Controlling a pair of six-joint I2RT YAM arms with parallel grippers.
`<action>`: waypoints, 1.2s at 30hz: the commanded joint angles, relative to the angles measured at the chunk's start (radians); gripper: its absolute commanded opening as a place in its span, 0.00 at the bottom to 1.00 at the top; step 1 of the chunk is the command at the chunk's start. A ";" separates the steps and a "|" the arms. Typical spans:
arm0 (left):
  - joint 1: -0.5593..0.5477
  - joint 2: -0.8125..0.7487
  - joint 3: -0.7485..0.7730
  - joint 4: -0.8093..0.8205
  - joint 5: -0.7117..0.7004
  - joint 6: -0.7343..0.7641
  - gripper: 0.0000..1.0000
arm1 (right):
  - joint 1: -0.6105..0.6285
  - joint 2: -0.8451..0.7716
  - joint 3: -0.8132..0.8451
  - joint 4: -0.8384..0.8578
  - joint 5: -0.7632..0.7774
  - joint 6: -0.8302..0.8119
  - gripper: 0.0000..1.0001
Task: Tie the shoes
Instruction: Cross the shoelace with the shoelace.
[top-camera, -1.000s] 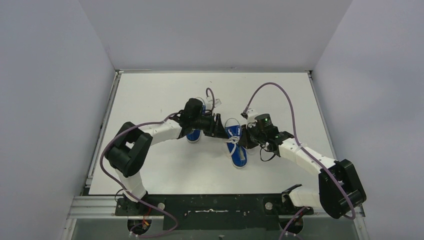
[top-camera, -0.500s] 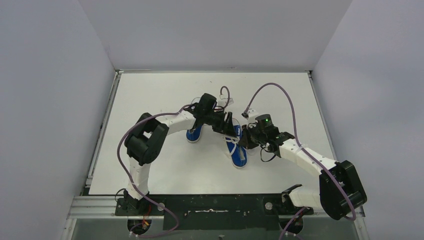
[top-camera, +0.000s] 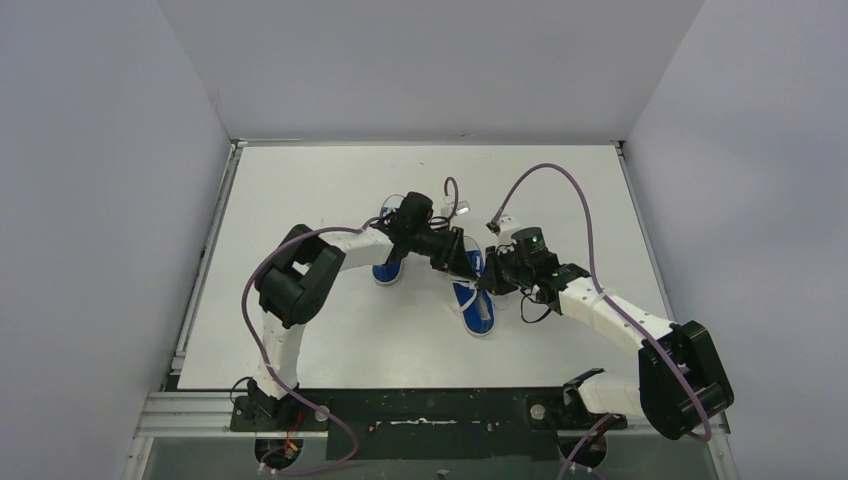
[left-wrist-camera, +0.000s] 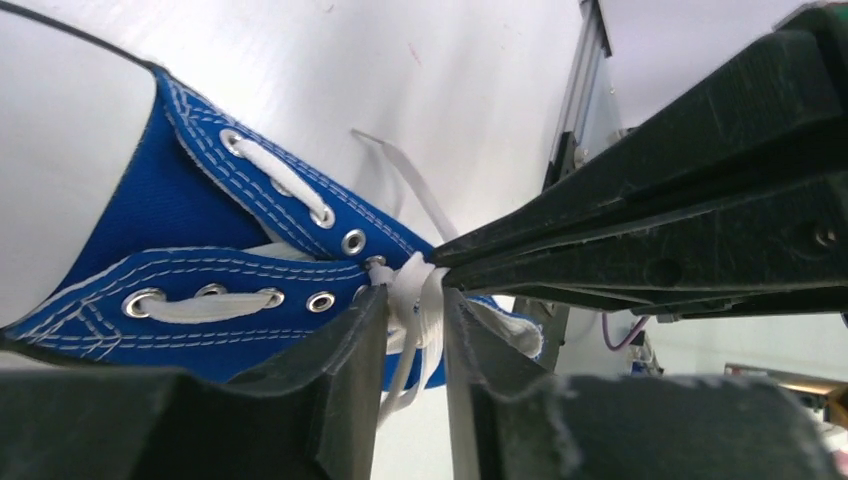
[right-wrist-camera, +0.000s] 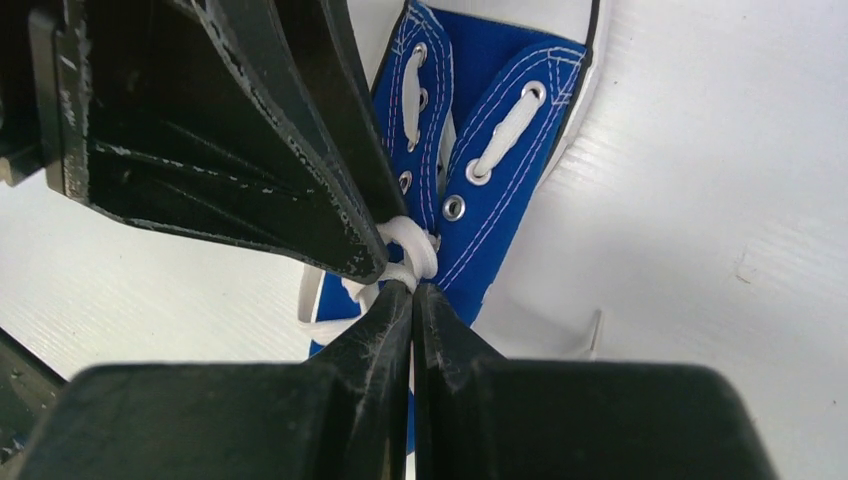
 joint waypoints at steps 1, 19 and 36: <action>0.015 -0.025 -0.049 0.271 0.100 -0.137 0.22 | -0.003 -0.022 0.010 0.085 0.042 0.041 0.00; -0.002 -0.027 -0.041 0.135 0.023 0.004 0.33 | -0.003 0.026 0.010 0.119 0.016 0.061 0.00; -0.010 -0.023 -0.010 0.066 0.001 0.054 0.07 | -0.073 0.022 0.169 -0.123 -0.014 0.064 0.38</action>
